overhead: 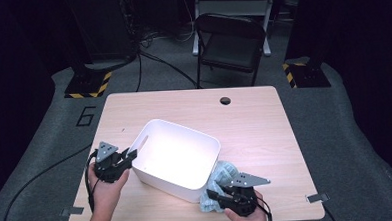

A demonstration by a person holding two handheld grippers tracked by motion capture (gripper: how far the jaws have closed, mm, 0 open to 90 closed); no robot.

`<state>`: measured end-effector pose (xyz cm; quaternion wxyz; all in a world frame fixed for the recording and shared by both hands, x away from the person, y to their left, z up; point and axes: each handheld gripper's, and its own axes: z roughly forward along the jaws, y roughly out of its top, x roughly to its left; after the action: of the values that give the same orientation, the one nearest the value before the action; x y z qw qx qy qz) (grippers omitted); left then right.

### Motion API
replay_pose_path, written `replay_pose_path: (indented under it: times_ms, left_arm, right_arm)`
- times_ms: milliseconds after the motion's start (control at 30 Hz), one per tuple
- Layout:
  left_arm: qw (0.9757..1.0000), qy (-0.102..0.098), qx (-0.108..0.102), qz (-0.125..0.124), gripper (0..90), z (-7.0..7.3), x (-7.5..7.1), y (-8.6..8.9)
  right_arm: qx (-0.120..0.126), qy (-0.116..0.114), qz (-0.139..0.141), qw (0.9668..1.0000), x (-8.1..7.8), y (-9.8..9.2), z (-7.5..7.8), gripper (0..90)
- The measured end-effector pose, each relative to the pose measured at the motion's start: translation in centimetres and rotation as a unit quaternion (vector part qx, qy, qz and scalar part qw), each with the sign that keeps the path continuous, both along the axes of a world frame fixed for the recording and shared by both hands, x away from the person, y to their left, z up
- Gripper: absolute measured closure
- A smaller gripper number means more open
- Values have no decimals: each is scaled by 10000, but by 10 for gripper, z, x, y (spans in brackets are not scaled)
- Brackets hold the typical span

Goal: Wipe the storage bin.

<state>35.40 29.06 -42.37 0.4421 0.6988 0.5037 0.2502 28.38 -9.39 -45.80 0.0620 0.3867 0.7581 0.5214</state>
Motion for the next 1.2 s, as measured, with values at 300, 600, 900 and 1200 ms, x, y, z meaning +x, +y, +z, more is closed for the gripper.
replay_pose_path:
  times_ms: [300,600,900,1200]
  left_arm:
    - [9999,-1,30,-97,745,0,0,1]
    - [10000,-19,-5,-6,750,0,0,0]
    - [10000,-21,-1,-17,746,0,0,0]
    - [10000,-30,14,-69,743,0,0,-2]
  right_arm:
    - [-291,-229,93,9993,11,-4,11,689]
    - [-563,184,-9,9982,13,5,-24,698]
    - [-618,666,54,9959,23,7,-50,697]
    - [-100,7,-281,9996,25,-8,-16,698]
